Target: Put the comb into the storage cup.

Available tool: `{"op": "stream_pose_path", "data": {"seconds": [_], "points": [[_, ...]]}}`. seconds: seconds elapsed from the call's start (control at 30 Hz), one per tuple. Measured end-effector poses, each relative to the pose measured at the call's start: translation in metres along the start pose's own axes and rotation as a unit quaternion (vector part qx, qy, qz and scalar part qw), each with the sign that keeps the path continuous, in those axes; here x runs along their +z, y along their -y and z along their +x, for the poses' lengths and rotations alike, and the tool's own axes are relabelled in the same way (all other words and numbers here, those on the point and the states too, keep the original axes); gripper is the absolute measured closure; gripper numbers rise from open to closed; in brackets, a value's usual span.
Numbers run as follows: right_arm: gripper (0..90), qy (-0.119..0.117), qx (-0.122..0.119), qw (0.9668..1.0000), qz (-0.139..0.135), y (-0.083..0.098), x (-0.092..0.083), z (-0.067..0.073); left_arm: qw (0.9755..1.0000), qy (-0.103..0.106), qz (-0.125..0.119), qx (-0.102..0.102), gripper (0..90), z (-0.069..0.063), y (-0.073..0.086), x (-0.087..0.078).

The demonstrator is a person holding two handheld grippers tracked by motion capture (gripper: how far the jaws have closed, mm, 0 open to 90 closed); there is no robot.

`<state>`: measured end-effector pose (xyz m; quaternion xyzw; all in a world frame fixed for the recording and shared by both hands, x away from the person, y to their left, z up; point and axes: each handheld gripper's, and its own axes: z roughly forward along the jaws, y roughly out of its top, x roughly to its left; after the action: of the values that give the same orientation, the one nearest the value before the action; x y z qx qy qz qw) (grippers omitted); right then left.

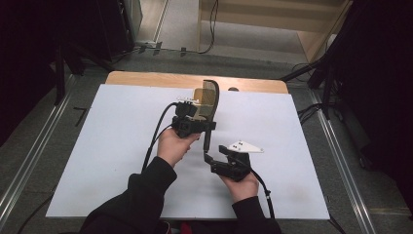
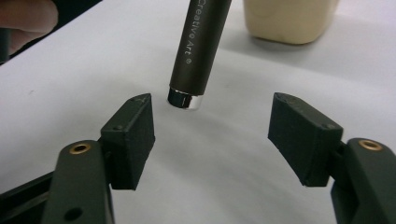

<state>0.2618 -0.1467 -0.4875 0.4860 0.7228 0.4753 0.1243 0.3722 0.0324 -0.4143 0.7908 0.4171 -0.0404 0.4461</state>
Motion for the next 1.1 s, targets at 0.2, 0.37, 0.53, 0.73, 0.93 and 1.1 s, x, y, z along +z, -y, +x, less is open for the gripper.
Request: {"op": "stream_pose_path", "data": {"seconds": [0.2,0.37,0.53,0.73,0.93,1.1], "points": [[27.4,-0.022,-0.008,0.9995,0.021,-0.001,0.004,0.001,1.0000,-0.003,0.004,0.004,72.5,0.004,0.002,-0.005],[27.4,-0.033,-0.032,0.9984,0.032,-0.004,0.002,-0.005,1.0000,-0.003,0.004,0.008,72.5,0.007,0.002,-0.009],[27.4,-0.031,-0.066,0.9950,0.069,-0.005,-0.001,-0.006,0.9999,0.000,0.008,0.012,72.5,0.008,0.003,-0.012],[27.4,-0.053,-0.067,0.9926,0.086,-0.006,-0.008,-0.014,0.9999,-0.001,0.009,0.012,72.5,0.008,0.003,-0.013],[26.7,-0.091,-0.078,0.9872,0.105,-0.008,-0.012,-0.019,0.9999,0.007,0.007,0.014,72.5,0.007,0.003,-0.011],[25.8,-0.095,-0.088,0.9846,0.117,-0.008,-0.018,-0.025,0.9998,0.010,0.007,0.018,72.5,0.006,0.003,-0.010]]}}
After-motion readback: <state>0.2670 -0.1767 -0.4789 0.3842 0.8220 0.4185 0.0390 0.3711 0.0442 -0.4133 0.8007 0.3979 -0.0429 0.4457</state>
